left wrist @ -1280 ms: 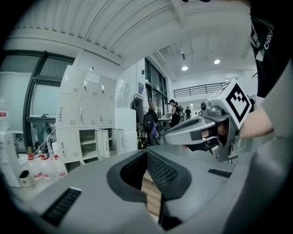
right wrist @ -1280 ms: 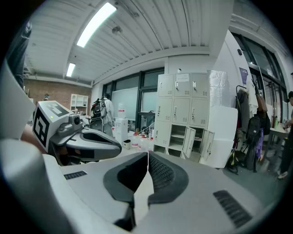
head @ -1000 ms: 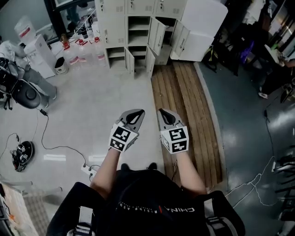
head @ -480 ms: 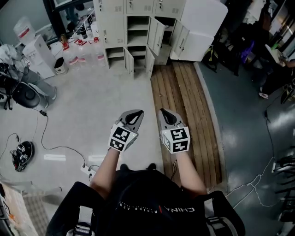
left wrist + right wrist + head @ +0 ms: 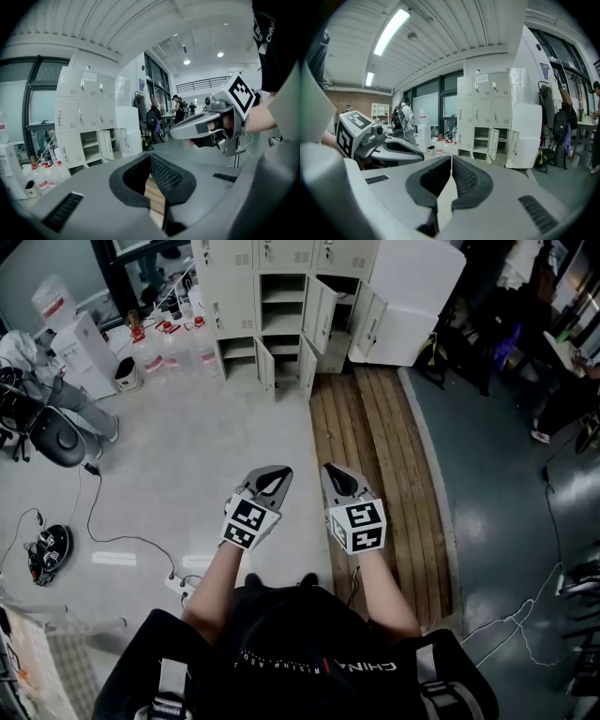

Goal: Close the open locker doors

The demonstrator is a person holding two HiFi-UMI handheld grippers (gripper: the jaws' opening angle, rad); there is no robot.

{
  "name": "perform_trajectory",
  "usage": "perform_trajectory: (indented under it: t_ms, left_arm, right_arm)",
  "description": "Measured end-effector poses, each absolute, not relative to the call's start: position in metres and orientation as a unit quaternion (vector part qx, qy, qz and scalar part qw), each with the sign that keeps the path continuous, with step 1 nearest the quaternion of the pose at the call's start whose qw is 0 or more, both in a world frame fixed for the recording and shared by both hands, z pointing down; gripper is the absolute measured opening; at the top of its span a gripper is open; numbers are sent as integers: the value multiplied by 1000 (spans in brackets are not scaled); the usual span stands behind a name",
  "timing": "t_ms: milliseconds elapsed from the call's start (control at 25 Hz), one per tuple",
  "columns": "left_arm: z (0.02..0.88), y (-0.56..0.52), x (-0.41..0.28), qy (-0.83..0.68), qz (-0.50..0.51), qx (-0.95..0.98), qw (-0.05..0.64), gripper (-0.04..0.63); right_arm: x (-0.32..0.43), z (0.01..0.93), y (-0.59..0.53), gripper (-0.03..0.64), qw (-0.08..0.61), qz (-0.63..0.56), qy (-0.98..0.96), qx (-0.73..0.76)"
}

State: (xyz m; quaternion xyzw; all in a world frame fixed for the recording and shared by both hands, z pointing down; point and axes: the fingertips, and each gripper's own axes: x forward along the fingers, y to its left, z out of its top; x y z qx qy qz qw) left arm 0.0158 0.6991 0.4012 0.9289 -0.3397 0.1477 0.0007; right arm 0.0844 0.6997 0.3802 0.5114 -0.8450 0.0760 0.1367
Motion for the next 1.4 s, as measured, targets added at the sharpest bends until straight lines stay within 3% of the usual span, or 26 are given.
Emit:
perform_trajectory:
  t_ms: [760, 1400]
  left_arm:
    - [401, 708, 62, -396, 144, 907, 6, 20]
    - [424, 639, 39, -412, 130, 900, 53, 20]
  right_arm:
    - [162, 389, 711, 34, 119, 88, -855, 496]
    - [154, 415, 653, 34, 149, 85, -851, 496]
